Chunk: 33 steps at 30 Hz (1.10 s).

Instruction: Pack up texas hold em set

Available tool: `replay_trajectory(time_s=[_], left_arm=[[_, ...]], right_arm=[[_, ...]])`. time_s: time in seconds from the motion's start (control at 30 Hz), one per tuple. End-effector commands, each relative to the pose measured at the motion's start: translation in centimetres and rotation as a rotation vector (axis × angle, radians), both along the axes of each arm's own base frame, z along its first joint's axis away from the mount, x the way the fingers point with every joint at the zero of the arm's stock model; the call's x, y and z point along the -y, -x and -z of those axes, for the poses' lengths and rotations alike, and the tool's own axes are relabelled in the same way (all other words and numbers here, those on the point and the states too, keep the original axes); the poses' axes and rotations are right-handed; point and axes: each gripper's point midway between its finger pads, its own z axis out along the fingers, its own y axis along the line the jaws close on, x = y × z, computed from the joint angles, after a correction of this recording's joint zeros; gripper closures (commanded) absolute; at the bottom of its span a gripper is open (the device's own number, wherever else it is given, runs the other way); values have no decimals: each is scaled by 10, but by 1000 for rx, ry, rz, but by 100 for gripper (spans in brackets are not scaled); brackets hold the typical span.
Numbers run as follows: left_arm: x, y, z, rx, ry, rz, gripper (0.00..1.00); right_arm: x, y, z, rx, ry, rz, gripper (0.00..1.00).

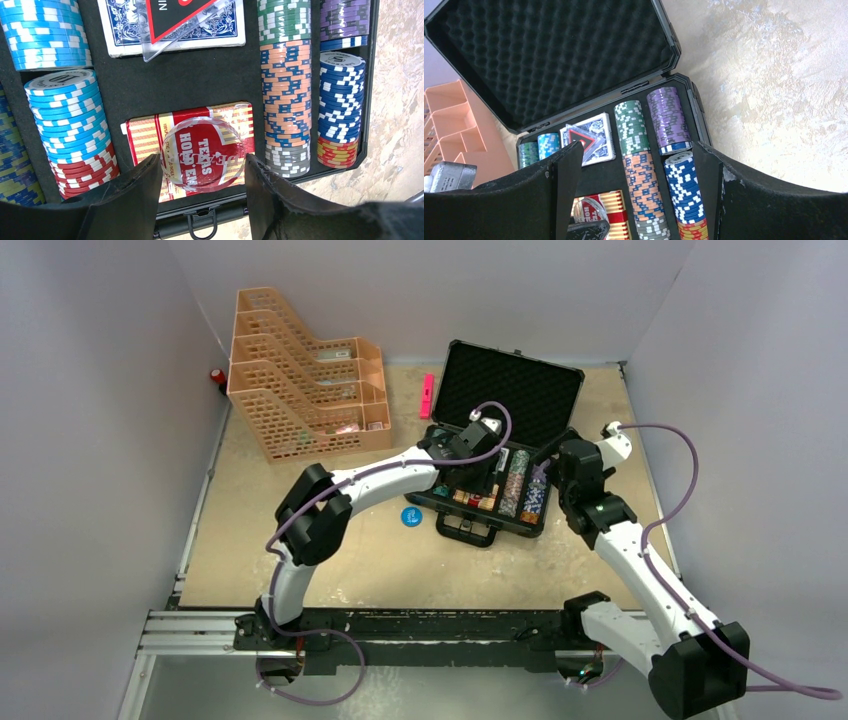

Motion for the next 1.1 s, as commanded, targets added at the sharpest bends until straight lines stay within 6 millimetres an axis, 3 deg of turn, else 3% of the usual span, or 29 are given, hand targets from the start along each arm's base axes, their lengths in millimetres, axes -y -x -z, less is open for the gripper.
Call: replay_trajectory(time_s=[0.0, 0.03, 0.07, 0.23, 0.37, 0.47, 0.63, 0.77, 0.83, 0.93, 1.07], left_arm=[[5, -1, -20, 28, 49, 23, 42], [6, -2, -27, 44, 69, 23, 33], [8, -3, -35, 60, 89, 24, 31], [10, -8, -60, 117, 138, 29, 25], [-13, -18, -84, 214, 106, -39, 23], [-51, -30, -104, 317, 61, -153, 22], [-152, -47, -106, 420, -55, -429, 16], [-240, -49, -80, 397, -102, -675, 17], [-274, -48, -68, 392, -95, -788, 20], [-311, -44, -47, 383, -122, -936, 22], [-341, -43, -24, 378, -187, -1044, 22]], right_arm=[[1, -5, -14, 58, -21, 14, 17], [0, -6, -15, 61, -23, 11, 18], [-1, -6, -15, 61, -24, 5, 17], [-5, -8, -14, 51, -23, -19, 18], [-7, -8, -14, 47, -21, -32, 18], [-8, -8, -13, 43, -20, -41, 18], [-10, -10, -12, 38, -20, -52, 18], [-12, -12, -9, 34, -20, -58, 18], [-14, -14, -8, 31, -22, -64, 18], [-16, -16, -6, 28, -26, -74, 18], [-17, -17, -5, 20, -21, -78, 18]])
